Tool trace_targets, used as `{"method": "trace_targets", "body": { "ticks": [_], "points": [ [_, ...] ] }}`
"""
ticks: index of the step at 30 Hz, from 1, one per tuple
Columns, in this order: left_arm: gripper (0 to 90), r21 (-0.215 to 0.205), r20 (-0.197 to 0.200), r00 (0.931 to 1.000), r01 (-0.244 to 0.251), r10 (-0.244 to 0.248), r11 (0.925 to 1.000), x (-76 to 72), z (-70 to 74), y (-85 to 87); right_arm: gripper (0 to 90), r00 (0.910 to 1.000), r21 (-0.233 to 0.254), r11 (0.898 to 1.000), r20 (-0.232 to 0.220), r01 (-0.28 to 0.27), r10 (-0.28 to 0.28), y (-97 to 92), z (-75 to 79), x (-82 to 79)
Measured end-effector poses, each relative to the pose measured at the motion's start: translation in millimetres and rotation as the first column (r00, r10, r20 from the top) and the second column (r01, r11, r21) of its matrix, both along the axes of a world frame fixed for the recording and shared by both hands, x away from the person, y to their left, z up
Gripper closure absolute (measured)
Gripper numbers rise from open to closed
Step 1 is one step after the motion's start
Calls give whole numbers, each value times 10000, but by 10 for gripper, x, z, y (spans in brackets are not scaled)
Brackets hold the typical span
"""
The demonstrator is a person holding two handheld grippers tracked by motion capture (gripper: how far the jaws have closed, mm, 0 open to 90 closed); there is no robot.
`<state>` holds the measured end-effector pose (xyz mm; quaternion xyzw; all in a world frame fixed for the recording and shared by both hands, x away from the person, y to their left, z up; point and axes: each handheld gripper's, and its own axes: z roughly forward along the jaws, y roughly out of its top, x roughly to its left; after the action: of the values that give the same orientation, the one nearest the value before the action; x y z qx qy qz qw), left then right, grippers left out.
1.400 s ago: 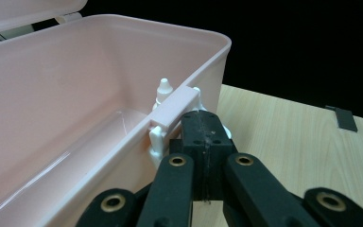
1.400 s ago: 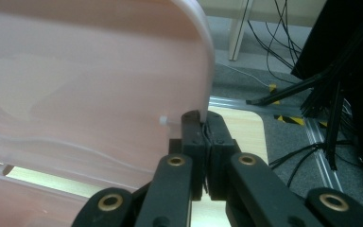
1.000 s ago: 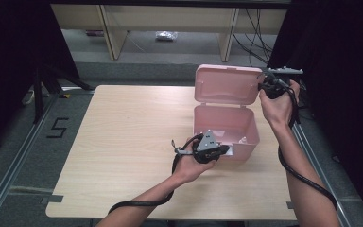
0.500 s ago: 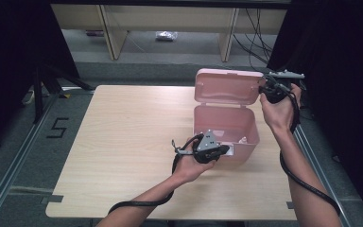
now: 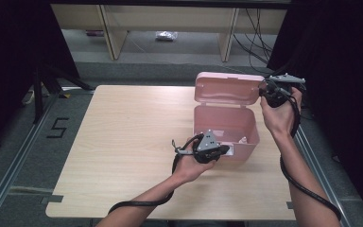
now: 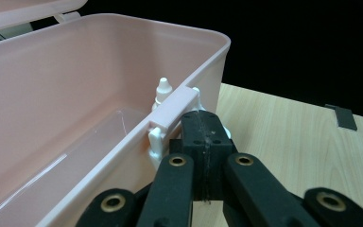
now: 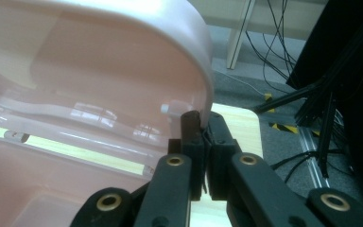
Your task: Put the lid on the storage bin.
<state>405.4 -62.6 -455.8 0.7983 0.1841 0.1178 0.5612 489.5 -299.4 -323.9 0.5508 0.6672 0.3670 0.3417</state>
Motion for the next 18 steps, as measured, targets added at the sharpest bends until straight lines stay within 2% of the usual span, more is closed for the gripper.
{"method": "trace_targets", "body": {
  "ticks": [2, 3, 4, 5, 8, 9, 12, 18],
  "points": [
    [900, 21, 5, 10000, -4, 4, 10000, -1, 2, -1, 890, 9999, -11, 9999, -109, 127, -127, 9, -1, -30],
    [900, 105, 39, 10000, 22, -23, 9999, 2, 4, 5, 890, 10000, -105, 9999, 53, 50, -50, 3, -11, -26],
    [900, 96, 25, 10000, 17, -17, 10000, 2, 4, 5, 890, 9999, 5, 9999, -9, 147, -147, 17, -14, -42],
    [900, 95, 30, 10000, 21, -21, 10000, 2, 4, 4, 890, 10000, -188, 9998, 35, -36, 36, -3, -12, -46],
    [900, 106, 37, 10000, 14, -14, 9999, 0, 4, 4, 890, 9999, -70, 9999, -9, 132, -132, 11, -23, -68],
    [900, 103, 48, 10000, 10, -11, 9999, -1, 3, 4, 890, 10000, -217, 9998, 47, -7, 8, -5, -23, -73],
    [900, 76, 63, 10000, 0, -1, 10000, -2, 0, 3, 890, 9999, -15, 9999, 19, 137, -137, 21, -39, -117],
    [900, 32, 50, 10000, -14, 13, 10000, -3, -3, 2, 890, 9999, -209, 9998, 167, 34, -31, 6, -77, -182]
  ]
}}
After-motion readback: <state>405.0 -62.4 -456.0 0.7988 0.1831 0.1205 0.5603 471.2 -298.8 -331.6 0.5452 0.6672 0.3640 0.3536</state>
